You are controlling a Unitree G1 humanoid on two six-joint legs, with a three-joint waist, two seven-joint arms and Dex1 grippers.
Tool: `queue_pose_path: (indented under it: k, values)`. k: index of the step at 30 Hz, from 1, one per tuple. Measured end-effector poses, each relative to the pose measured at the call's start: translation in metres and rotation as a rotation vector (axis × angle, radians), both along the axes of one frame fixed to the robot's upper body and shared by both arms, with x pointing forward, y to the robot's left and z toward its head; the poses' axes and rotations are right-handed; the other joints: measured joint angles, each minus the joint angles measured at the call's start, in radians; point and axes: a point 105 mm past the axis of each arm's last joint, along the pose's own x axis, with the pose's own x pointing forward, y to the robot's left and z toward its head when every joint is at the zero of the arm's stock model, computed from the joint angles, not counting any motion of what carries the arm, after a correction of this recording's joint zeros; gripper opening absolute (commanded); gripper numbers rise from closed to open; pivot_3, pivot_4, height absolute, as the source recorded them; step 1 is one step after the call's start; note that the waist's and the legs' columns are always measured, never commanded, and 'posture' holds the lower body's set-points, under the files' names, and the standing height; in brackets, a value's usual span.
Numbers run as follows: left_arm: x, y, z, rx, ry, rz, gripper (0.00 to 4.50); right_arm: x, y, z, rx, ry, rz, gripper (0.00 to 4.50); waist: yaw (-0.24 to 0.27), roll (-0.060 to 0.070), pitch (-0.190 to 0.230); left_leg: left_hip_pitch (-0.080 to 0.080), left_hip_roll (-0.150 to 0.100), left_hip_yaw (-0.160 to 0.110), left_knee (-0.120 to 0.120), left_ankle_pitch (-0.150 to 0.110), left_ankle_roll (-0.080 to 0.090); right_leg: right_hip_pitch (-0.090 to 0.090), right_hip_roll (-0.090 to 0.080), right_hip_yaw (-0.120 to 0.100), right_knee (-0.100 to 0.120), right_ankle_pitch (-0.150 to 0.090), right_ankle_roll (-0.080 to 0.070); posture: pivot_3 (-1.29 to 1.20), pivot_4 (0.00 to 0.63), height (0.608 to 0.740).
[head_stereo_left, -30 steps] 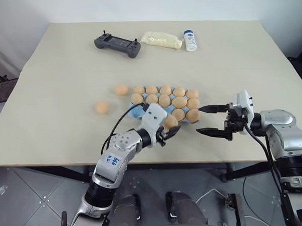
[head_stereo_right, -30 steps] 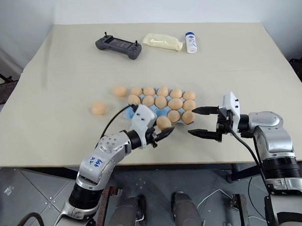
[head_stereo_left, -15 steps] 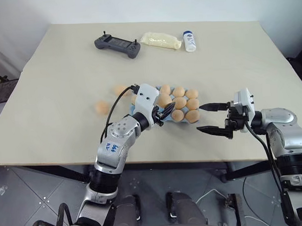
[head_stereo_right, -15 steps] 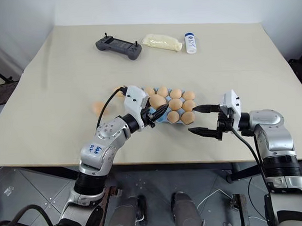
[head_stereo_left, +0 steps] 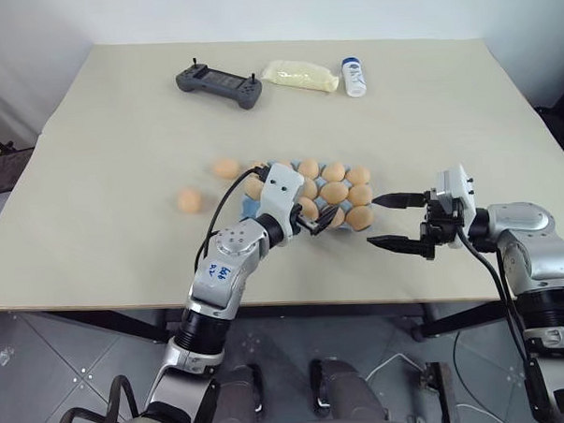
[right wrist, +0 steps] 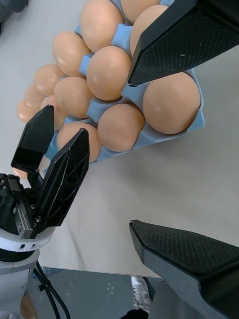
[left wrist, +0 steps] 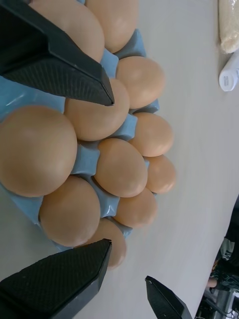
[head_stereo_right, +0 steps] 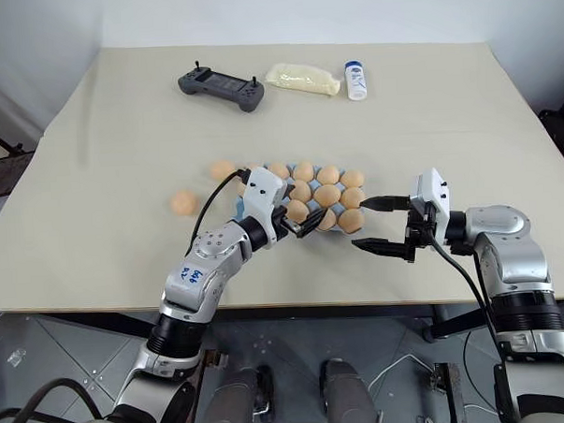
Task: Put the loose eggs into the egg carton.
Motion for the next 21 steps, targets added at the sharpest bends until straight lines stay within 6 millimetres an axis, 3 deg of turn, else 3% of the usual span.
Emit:
queue_pose_path:
  k: [4,9,19,21]
  values:
    - [-0.004,0.006,0.009,-0.001,-0.025,0.013,4.47,0.0,0.0,0.0,0.0,0.0,-0.001,4.5,-0.001,0.0,0.0,0.0,0.0,0.0,0.0,0.0,0.0,0.0,0.0,0.0,0.0,0.0,0.0,0.0,0.15,0.74]
    - [-0.022,0.032,0.023,-0.048,-0.092,0.032,4.47,0.001,0.0,0.0,0.0,0.001,-0.002,4.5,-0.003,0.0,0.0,0.0,0.0,0.0,-0.001,0.0,-0.001,0.0,0.0,0.0,0.0,0.0,0.0,0.0,0.15,0.74]
    - [-0.079,0.104,0.004,-0.093,-0.093,0.046,4.47,0.004,0.0,0.001,0.004,0.005,0.002,4.5,-0.003,0.0,0.0,0.001,0.0,0.0,-0.001,-0.001,-0.001,0.0,-0.002,0.001,-0.002,-0.001,-0.002,0.0,0.15,0.74]
    - [-0.092,0.124,-0.008,-0.072,-0.062,0.06,4.47,0.004,0.002,0.001,0.004,0.005,0.009,4.5,-0.005,0.0,0.0,0.001,0.001,0.0,-0.005,-0.001,-0.001,0.0,-0.002,0.0,-0.005,-0.001,-0.003,0.0,0.15,0.74]
